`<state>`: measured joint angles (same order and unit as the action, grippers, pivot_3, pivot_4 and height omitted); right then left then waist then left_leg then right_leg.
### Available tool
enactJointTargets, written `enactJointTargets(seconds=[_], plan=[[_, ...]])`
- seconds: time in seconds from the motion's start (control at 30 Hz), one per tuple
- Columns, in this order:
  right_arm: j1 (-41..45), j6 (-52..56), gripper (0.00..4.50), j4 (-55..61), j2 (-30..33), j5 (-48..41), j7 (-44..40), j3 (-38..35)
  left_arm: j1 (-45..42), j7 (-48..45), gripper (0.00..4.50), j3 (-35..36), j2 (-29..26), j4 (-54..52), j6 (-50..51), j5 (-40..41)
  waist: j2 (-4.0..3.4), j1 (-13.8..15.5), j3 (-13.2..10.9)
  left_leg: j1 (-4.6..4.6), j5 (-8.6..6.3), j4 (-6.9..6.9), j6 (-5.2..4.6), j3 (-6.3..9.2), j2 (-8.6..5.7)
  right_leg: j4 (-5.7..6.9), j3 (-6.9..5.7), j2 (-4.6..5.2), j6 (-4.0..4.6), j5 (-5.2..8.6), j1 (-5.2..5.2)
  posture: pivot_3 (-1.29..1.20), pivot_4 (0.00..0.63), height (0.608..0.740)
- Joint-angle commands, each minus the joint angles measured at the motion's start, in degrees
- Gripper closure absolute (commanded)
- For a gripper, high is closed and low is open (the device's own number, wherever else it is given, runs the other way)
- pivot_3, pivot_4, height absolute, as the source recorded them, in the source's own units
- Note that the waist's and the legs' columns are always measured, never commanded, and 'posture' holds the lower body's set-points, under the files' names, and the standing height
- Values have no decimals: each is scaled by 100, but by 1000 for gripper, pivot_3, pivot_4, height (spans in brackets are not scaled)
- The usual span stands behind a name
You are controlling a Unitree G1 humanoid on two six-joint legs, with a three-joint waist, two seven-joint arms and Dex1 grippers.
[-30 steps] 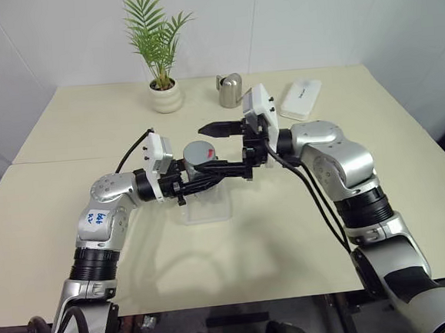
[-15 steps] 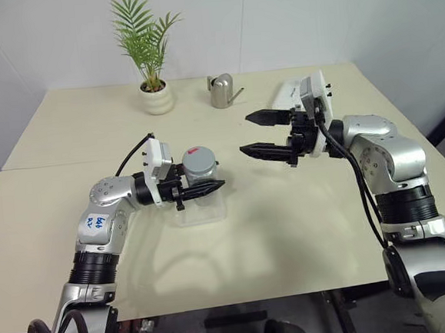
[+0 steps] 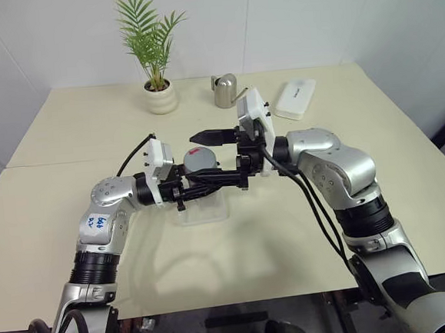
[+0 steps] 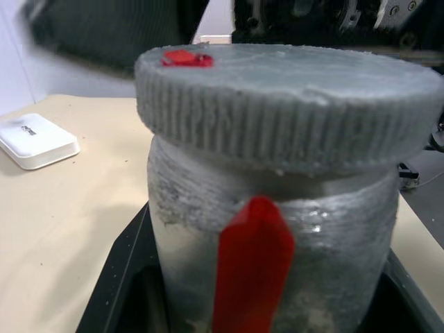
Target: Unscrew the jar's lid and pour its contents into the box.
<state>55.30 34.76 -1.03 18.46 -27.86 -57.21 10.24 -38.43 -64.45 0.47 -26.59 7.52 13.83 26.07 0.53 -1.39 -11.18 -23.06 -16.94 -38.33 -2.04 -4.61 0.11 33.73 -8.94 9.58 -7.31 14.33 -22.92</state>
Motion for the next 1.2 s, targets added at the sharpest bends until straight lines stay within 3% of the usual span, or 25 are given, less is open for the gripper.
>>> enactJointTargets(seconds=[0.03,0.43,1.2], plan=[[204,-202,16,-83,-74,111,85,-85,-55,10,2553,1,12,-189,-10,45,0,-7,0,0,0,0,0,0,0,0,0,0,0,0,0,0,150,740],[252,-376,16,-508,201,187,-126,-303,10,49,2553,-6,7,-247,12,75,0,-7,0,0,0,0,0,-1,0,0,0,0,0,0,-1,0,150,740],[49,-153,16,-109,250,-236,-705,-319,26,24,2553,44,-40,-247,-6,63,0,-10,0,0,0,0,0,-1,1,0,1,0,0,0,-1,0,150,740]])
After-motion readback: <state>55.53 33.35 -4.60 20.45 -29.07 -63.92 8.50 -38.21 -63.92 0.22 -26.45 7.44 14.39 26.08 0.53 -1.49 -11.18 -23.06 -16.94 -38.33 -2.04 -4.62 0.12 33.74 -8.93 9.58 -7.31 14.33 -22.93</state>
